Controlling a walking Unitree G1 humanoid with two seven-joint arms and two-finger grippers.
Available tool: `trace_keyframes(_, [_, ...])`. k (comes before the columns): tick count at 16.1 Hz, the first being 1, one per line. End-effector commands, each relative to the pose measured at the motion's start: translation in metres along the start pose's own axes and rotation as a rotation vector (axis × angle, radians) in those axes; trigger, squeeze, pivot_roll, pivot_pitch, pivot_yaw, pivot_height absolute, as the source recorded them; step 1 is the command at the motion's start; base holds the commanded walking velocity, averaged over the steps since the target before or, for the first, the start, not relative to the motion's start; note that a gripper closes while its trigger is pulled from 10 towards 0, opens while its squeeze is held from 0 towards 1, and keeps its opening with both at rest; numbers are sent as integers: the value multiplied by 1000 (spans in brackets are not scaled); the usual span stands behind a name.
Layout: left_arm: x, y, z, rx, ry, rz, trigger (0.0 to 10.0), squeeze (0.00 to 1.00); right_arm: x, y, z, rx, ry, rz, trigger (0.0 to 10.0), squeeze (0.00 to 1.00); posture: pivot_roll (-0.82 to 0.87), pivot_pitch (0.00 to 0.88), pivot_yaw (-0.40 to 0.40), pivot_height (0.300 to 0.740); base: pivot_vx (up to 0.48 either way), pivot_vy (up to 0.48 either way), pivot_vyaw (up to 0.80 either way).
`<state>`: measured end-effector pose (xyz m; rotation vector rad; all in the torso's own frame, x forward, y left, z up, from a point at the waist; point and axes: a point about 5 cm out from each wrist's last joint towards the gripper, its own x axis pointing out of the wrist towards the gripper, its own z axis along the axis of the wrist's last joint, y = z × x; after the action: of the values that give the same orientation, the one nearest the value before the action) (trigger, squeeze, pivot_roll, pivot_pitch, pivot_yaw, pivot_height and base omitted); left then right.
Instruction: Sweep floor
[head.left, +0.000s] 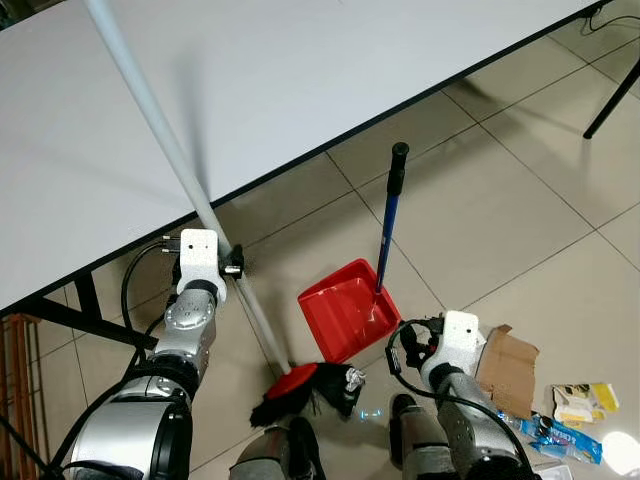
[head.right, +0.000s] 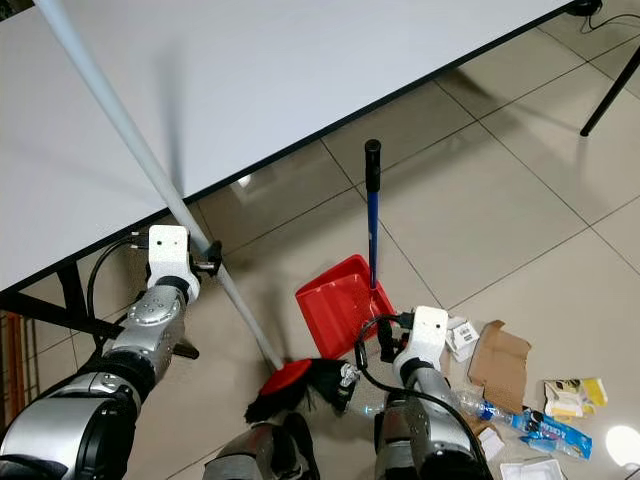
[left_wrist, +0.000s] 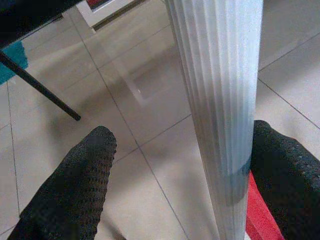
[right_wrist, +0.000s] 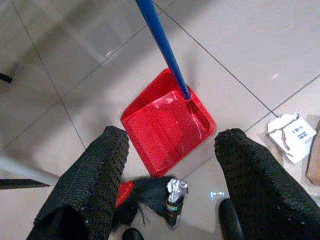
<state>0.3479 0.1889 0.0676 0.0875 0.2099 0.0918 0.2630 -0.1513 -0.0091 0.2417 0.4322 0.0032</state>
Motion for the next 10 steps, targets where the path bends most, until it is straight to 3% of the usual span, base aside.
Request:
trace_keyframes(1, [-2,6,-6,-17,21,27,10000,0,-3,5,-9,18,35,13,10000,0,-289,312,182,740,0,0,0])
trace_keyframes(10, [5,-14,7,-62,17,-25,10000,0,-10,5,-9,31,30,6,10000,0,-313,336,188,740,0,0,0])
